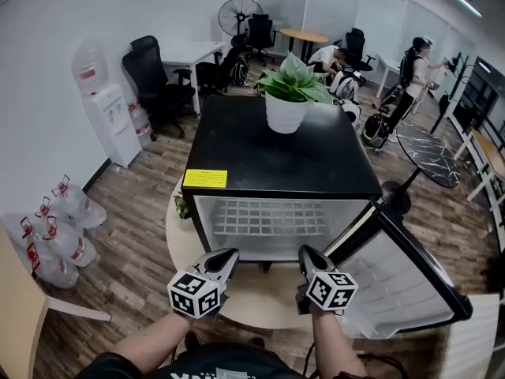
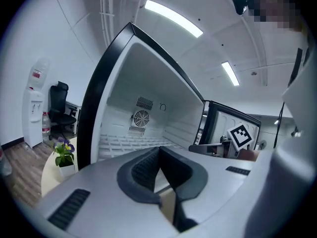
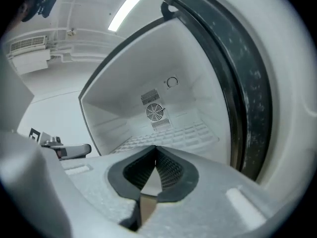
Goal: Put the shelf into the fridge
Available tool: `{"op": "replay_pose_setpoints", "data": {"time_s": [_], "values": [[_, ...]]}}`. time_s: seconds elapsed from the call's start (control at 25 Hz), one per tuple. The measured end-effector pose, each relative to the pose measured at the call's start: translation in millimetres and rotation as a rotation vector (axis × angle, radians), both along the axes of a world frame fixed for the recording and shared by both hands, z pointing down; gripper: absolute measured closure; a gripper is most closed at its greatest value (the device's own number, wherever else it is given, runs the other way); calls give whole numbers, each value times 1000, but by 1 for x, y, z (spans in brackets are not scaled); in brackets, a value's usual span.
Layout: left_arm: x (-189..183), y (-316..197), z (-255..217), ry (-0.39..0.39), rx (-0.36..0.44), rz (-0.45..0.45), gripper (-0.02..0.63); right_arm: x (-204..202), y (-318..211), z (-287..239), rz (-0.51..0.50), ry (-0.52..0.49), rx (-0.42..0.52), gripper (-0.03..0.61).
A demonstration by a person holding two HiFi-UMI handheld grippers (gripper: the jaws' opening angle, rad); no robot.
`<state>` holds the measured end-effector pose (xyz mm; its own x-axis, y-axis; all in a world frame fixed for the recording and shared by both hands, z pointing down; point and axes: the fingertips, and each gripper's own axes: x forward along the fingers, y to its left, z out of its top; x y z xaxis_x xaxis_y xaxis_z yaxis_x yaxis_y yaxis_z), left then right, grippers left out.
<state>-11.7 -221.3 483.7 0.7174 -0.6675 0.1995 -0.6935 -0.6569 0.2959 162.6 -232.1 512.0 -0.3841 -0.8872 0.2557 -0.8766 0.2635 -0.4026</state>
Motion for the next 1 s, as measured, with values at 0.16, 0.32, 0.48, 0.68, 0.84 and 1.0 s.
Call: {"op": "replay_pose_setpoints", "data": {"time_s": [0.16,0.32,0.48,0.68,0.84,1.0], "values": [[-13,2,-16,13,12,23,611,-13,22,-32,-3,11,38,572],[-24,8,-36,27,6,60,611,-22,45,-65,8,52,83,572],[-35,14,-60,4,71,79,611,-24,66,-94,49,89,129,572],[-43,22,-89,-13,144,98,611,-29,88,-139,91,107,210,572],[-46,32,-111,20,154,135,611,-41,104,-166,78,135,257,572],[-50,38,-129,37,185,142,611,-45,114,-179,93,133,277,572]]}}
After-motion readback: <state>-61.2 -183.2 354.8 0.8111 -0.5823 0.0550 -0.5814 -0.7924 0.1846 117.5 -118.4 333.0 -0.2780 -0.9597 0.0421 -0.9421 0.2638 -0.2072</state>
